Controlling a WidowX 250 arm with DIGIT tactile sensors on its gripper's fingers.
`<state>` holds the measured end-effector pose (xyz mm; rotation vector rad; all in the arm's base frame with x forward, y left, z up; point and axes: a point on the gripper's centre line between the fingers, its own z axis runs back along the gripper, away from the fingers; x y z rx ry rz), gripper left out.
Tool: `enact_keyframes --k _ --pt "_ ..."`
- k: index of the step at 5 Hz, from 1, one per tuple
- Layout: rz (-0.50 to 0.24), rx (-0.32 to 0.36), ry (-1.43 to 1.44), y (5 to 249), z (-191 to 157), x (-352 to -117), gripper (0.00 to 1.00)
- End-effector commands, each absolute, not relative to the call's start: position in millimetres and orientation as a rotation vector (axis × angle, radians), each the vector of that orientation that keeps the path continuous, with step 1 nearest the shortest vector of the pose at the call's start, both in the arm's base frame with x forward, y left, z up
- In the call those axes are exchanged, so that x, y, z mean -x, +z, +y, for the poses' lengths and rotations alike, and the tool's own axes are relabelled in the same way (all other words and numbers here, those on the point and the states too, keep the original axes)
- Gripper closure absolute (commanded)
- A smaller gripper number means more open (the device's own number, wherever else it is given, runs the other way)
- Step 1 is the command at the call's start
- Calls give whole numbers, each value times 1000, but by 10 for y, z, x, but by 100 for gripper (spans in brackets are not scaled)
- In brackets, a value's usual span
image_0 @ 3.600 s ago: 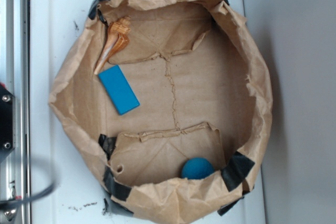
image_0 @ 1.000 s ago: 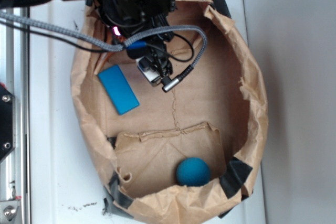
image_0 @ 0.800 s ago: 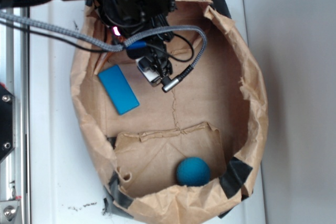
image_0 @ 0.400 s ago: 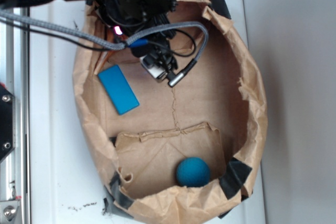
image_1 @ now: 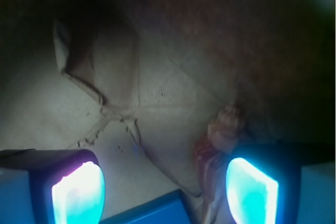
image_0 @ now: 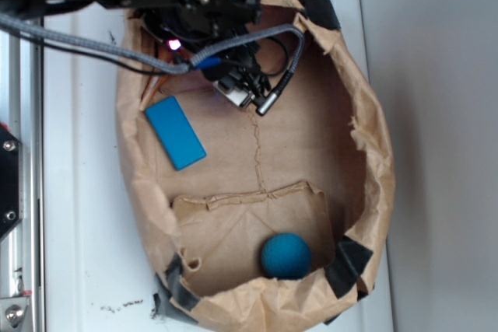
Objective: Grab the shell.
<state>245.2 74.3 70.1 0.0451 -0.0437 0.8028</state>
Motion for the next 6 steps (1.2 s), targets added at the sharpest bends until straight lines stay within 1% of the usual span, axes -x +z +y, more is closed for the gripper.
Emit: enact_keyframes --k 1,2,3,4,5,6 --pt "-79 -60 863 893 649 -2883 0" --pt "-64 -78 892 817 648 -2907 0" --pt "-8 -86 916 633 643 -2826 0" --pt "2 -91 911 535 610 -2672 0" --pt "21 -69 927 524 699 -2570 0" --pt "7 -45 908 567 687 -2406 0"
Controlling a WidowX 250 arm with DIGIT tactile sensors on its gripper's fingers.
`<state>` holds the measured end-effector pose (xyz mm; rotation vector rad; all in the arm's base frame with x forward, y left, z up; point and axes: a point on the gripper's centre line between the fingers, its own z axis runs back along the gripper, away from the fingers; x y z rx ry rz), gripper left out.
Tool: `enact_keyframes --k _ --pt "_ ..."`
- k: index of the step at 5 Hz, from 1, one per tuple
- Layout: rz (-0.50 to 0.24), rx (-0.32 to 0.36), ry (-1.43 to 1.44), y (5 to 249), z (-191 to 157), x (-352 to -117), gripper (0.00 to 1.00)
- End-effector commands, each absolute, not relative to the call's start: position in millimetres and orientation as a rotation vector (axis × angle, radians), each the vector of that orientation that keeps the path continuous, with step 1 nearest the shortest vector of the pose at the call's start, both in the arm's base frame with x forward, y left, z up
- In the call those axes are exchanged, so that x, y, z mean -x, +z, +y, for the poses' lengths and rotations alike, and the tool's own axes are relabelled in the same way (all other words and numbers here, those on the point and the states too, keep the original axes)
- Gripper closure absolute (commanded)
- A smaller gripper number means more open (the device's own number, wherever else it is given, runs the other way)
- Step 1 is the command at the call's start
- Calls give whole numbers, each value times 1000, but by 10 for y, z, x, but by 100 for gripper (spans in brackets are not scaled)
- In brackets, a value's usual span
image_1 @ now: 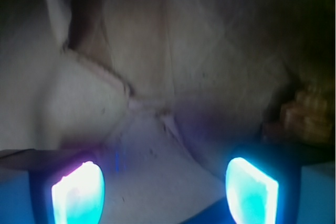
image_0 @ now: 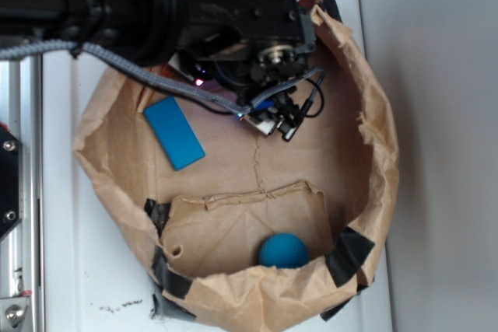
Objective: Grab the shell.
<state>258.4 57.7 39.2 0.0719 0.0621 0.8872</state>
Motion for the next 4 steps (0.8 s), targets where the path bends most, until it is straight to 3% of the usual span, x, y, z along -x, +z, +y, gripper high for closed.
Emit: enact_keyframes --k 1,2,4 --pt "-18 -32 897 689 706 -2292 0" --pt "-46 2 912 859 817 -2173 0" --pt "-59 -2 924 835 1119 -2403 0"
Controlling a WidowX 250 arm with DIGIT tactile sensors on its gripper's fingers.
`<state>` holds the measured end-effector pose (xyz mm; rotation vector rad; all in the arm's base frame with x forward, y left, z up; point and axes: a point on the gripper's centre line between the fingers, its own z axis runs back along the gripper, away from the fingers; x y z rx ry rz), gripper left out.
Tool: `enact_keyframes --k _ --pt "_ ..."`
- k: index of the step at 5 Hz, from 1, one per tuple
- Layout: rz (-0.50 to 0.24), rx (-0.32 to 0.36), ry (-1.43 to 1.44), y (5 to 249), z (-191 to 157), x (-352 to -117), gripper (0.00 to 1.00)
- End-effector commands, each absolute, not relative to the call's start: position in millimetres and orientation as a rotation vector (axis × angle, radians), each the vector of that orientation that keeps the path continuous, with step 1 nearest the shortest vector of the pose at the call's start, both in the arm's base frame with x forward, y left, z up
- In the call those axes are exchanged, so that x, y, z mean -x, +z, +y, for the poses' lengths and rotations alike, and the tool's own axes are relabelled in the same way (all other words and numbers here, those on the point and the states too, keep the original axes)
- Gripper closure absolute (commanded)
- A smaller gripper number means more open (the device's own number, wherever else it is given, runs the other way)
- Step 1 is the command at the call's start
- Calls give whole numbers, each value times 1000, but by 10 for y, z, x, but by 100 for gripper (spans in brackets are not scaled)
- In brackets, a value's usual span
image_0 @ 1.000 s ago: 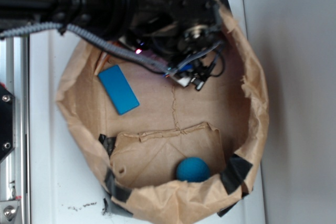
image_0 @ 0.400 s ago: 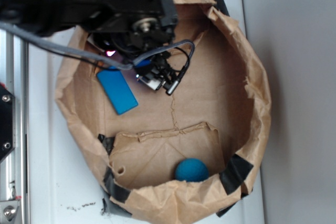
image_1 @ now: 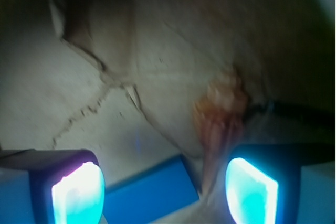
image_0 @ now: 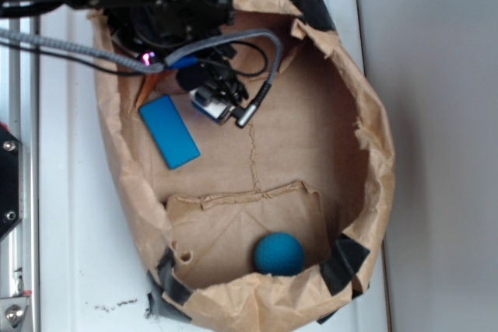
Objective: Grab the shell.
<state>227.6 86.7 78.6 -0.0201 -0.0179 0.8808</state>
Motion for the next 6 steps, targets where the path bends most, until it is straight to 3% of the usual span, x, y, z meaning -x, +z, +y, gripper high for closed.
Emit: enact_keyframes --k 1,3,4,6 --pt "-27 -8 922 720 1157 -2476 0" --pt "-123 -12 808 470 1187 -2620 0" --pt "-120 -17 812 481 1154 -2546 0" --pt "0 -6 968 703 1111 -2483 0"
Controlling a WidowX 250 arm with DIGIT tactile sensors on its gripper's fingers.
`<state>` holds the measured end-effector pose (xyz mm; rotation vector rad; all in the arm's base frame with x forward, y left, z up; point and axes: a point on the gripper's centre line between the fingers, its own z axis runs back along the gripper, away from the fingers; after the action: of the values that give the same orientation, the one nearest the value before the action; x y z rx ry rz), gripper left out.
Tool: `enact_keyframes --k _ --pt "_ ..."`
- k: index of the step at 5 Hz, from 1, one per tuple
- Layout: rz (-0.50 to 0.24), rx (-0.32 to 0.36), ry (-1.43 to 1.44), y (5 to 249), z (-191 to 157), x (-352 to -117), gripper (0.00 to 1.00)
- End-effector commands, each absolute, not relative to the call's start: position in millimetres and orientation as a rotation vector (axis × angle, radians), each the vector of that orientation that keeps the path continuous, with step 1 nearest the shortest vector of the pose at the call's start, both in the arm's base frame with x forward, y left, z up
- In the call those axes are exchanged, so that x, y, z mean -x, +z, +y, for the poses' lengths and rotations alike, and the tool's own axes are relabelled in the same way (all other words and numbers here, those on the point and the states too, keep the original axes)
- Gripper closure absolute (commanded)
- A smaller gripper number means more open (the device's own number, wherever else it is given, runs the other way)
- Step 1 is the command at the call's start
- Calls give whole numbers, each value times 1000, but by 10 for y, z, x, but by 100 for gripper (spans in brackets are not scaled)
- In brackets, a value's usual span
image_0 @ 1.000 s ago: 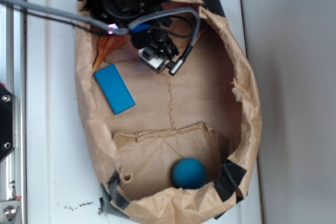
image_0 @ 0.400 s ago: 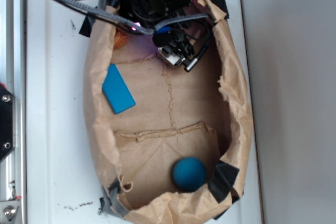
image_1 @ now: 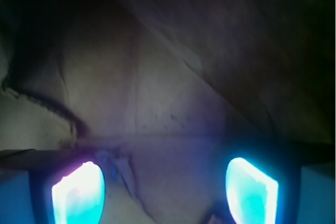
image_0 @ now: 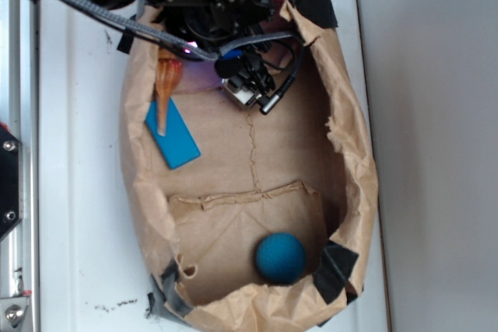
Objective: Grab the shell.
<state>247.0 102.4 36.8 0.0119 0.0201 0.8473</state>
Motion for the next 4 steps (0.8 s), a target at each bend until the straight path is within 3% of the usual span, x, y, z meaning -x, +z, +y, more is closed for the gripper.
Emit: enact_keyframes --k 1,2,3,4 --pt "22 -25 1015 673 1123 -2479 0" --pt "85 -54 1051 709 699 -2060 0" --pt "157 -81 1078 537 840 -2057 0" --pt "151 -110 1073 405 896 -2027 0"
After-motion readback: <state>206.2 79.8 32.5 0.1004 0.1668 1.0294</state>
